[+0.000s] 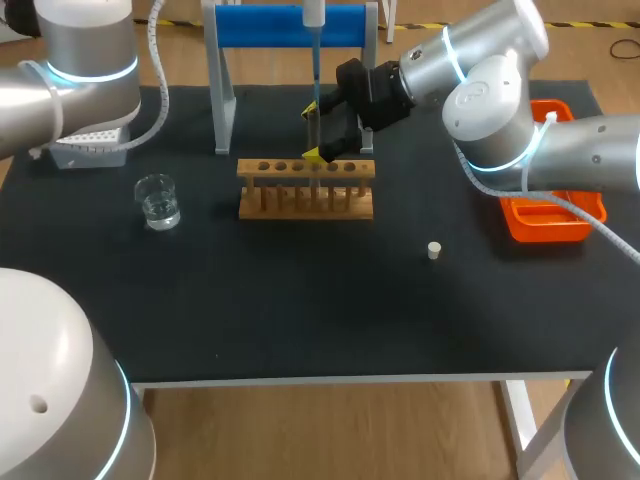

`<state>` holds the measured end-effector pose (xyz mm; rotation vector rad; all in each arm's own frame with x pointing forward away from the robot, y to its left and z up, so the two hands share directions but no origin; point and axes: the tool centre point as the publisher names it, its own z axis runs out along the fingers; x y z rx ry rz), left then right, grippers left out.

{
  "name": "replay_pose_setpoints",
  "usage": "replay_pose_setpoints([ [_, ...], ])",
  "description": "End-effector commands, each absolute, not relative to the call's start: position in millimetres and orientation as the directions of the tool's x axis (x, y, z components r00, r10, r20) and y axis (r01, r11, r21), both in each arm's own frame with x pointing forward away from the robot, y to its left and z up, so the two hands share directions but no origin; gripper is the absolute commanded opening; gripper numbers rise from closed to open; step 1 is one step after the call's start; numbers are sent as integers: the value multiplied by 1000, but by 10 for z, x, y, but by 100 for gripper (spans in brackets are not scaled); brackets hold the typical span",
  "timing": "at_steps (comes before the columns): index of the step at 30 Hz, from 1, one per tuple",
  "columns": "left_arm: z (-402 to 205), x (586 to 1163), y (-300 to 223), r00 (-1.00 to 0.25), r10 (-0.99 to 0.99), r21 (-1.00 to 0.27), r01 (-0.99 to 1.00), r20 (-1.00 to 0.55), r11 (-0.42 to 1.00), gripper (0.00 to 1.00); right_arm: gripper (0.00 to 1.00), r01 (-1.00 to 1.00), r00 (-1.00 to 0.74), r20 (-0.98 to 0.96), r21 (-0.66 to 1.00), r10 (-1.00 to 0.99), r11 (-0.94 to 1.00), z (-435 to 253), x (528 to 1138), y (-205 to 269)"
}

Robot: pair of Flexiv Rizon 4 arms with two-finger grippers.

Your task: Invert the test tube, pick up the pipette, mount the tip to pipette, aspirate from beaker and dispense into the tube, eject the tip, return the pipette, and cap with the stopper.

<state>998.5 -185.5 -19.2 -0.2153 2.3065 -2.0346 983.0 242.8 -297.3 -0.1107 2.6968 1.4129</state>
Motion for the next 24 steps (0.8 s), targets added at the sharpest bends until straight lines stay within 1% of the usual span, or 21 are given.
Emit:
replay_pose_setpoints([
  [1,-220,9970,-1865,-990,-135,-991,-65,49,119,0,100,-107,-993,-115,813,-23,572,-2959,9833,2417],
  [17,-361,9902,-1782,-987,-146,-986,-86,64,144,0,100,-107,-993,-115,813,-23,572,-2959,9833,2417],
  [24,-374,9917,-1756,-987,-159,-987,-57,34,147,0,100,-107,-993,-115,813,-23,572,-2959,9833,2417],
])
